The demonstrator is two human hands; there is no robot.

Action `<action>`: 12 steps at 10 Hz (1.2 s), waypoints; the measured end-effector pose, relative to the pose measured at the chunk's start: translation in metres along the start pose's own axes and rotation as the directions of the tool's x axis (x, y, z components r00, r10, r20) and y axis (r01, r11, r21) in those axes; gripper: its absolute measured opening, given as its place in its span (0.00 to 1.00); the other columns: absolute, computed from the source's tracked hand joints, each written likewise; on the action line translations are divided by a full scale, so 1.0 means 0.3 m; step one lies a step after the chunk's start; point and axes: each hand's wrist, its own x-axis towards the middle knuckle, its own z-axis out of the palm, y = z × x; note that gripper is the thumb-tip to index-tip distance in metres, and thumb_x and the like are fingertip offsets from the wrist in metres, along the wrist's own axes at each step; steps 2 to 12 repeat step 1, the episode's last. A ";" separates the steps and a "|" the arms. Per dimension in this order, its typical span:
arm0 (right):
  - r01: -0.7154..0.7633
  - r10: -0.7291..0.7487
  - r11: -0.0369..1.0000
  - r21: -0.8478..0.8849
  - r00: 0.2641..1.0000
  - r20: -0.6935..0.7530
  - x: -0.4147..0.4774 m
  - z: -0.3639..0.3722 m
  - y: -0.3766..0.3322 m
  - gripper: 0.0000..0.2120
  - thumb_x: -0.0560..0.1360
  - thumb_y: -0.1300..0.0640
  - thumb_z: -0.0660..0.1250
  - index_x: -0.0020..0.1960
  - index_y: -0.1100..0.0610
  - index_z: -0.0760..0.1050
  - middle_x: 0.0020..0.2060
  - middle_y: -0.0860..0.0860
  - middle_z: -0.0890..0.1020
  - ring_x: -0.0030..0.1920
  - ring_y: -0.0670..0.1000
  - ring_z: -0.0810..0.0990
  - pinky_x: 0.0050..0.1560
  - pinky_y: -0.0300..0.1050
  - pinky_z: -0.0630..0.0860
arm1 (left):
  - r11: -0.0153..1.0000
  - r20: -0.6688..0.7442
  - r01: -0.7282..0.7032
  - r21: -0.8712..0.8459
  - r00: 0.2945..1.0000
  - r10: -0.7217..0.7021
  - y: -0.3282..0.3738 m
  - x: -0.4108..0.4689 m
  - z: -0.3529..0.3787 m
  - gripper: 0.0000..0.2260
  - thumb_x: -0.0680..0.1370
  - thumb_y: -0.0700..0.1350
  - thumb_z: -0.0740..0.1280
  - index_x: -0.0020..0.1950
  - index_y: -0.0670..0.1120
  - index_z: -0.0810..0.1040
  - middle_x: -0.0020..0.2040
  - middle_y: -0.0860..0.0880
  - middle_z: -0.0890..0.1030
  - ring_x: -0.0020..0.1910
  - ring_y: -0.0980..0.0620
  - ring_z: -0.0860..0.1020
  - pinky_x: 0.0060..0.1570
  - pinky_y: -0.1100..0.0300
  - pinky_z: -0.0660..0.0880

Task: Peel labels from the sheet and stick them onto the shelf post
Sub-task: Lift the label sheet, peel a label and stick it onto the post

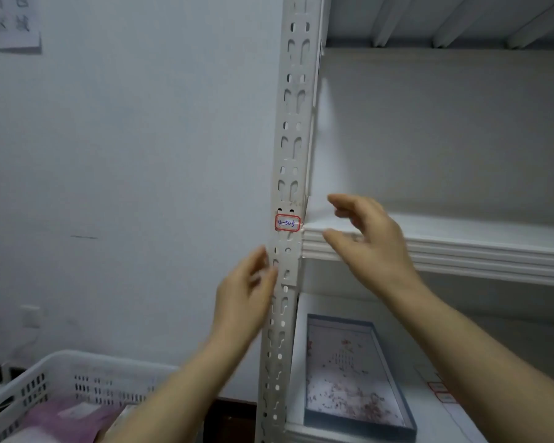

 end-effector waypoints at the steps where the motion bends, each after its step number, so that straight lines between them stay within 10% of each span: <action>1: -0.037 0.062 0.959 0.280 0.995 -0.082 -0.239 -0.149 -0.073 0.17 0.71 0.66 0.70 0.55 0.48 0.77 0.49 0.46 0.83 0.48 0.42 0.81 0.52 0.32 0.76 | 0.987 -0.041 0.147 -0.064 0.988 -0.150 -0.074 -0.343 -0.049 0.11 0.74 0.41 0.71 0.49 0.57 0.81 0.45 0.62 0.83 0.47 0.69 0.79 0.49 0.77 0.72; 12: -0.037 0.062 0.959 0.280 0.995 -0.082 -0.239 -0.149 -0.073 0.17 0.71 0.66 0.70 0.55 0.48 0.77 0.49 0.46 0.83 0.48 0.42 0.81 0.52 0.32 0.76 | 0.987 -0.041 0.147 -0.064 0.988 -0.150 -0.074 -0.343 -0.049 0.11 0.74 0.41 0.71 0.49 0.57 0.81 0.45 0.62 0.83 0.47 0.69 0.79 0.49 0.77 0.72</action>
